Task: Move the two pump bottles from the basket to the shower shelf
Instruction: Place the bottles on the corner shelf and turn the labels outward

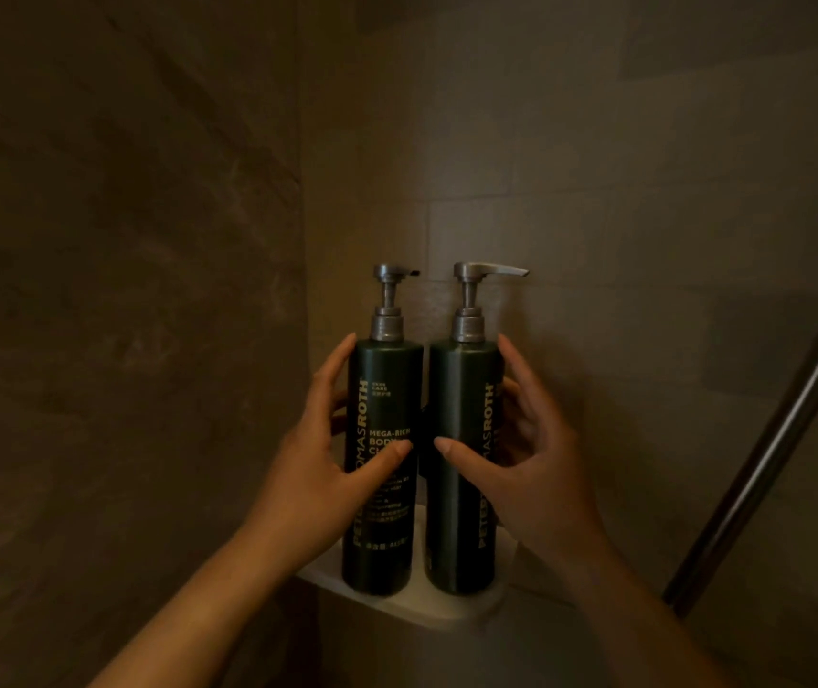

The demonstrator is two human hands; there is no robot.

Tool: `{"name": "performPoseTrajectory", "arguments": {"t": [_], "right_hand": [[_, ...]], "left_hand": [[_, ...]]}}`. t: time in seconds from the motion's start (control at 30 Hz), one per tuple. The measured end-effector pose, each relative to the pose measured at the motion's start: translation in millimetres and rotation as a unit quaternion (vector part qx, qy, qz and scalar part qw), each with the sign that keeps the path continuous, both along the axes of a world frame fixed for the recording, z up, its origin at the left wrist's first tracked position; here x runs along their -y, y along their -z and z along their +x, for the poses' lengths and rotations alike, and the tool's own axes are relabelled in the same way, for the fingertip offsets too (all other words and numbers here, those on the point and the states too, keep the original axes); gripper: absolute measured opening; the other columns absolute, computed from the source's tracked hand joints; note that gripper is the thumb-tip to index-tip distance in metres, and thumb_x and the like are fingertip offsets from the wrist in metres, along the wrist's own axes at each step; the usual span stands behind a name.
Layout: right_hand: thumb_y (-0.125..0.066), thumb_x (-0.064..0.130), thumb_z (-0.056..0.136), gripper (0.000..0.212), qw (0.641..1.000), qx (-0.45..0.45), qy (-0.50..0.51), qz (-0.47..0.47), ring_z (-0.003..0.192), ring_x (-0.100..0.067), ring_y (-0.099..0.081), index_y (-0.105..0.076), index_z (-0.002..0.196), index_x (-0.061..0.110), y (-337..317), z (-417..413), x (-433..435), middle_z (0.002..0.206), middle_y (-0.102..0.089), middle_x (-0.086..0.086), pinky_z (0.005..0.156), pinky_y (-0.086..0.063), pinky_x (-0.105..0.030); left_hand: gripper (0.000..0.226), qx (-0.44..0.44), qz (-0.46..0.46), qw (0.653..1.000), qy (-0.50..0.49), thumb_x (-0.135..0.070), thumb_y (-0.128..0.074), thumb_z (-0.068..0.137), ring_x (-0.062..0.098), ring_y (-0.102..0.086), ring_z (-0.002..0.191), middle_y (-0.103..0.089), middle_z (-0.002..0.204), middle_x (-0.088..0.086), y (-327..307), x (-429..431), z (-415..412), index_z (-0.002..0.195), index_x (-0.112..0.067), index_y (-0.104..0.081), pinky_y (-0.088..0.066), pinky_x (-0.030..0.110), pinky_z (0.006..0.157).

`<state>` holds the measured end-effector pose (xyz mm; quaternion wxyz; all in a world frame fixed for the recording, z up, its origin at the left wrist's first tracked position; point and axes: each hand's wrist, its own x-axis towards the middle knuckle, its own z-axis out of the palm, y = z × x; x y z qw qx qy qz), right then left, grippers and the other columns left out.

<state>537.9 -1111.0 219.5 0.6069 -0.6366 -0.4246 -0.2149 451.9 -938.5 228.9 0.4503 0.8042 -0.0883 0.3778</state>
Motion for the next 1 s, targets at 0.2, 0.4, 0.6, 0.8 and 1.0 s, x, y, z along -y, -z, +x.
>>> {"name": "performPoseTrajectory", "arguments": {"t": [0.2, 0.4, 0.6, 0.8, 1.0], "right_hand": [[-0.074, 0.036, 0.068, 0.089, 1.0, -0.004, -0.021, -0.011, 0.12, 0.008, -0.045, -0.021, 0.135, 0.062, 6, 0, -3, 0.132, -0.041, 0.038, 0.092, -0.047, -0.022], [-0.064, 0.043, 0.079, 0.078, 0.999, -0.019, -0.026, -0.011, 0.118, 0.01, -0.045, -0.014, 0.137, 0.062, 20, -3, -9, 0.125, -0.036, 0.049, 0.093, -0.045, -0.028], [-0.061, 0.049, 0.075, 0.067, 0.999, -0.039, 0.007, 0.016, 0.113, 0.006, -0.051, -0.032, 0.134, 0.056, 35, -4, -4, 0.126, -0.046, 0.028, 0.09, -0.05, -0.024], [-0.068, 0.049, 0.067, 0.077, 0.998, -0.054, 0.018, 0.001, 0.114, 0.01, -0.049, -0.031, 0.133, 0.058, 44, -7, -3, 0.125, -0.044, 0.036, 0.083, -0.047, -0.011], [-0.071, 0.029, 0.075, 0.08, 0.997, -0.07, 0.018, -0.021, 0.115, 0.012, -0.047, -0.027, 0.134, 0.06, 47, -3, -5, 0.132, -0.044, 0.03, 0.089, -0.047, -0.017]], "left_hand": [[0.091, 0.008, -0.015, 1.0, -0.008, -0.051, -0.068, 0.062, -0.023, -0.044, 0.105, -0.045, 0.116, -0.035, 7, -2, 0, 0.128, -0.07, -0.009, -0.043, 0.017, 0.076], [0.09, 0.018, -0.026, 0.999, 0.006, -0.052, -0.066, 0.062, -0.027, -0.041, 0.104, -0.041, 0.107, -0.057, 11, 0, -5, 0.125, -0.074, -0.006, -0.042, 0.0, 0.065], [0.093, 0.016, -0.035, 0.999, 0.014, -0.047, -0.068, 0.065, -0.029, -0.039, 0.104, -0.038, 0.108, -0.06, 22, 0, -8, 0.128, -0.071, -0.003, -0.042, 0.0, 0.063], [0.095, -0.019, -0.079, 0.996, 0.03, -0.041, -0.073, 0.063, -0.019, -0.04, 0.113, -0.042, 0.123, -0.041, 45, -5, -13, 0.128, -0.071, -0.011, -0.051, 0.01, 0.07], [0.094, -0.018, -0.071, 0.997, 0.007, -0.036, -0.072, 0.063, -0.021, -0.04, 0.111, -0.041, 0.116, -0.049, 50, -8, -12, 0.127, -0.071, -0.014, -0.049, 0.007, 0.067]]}}
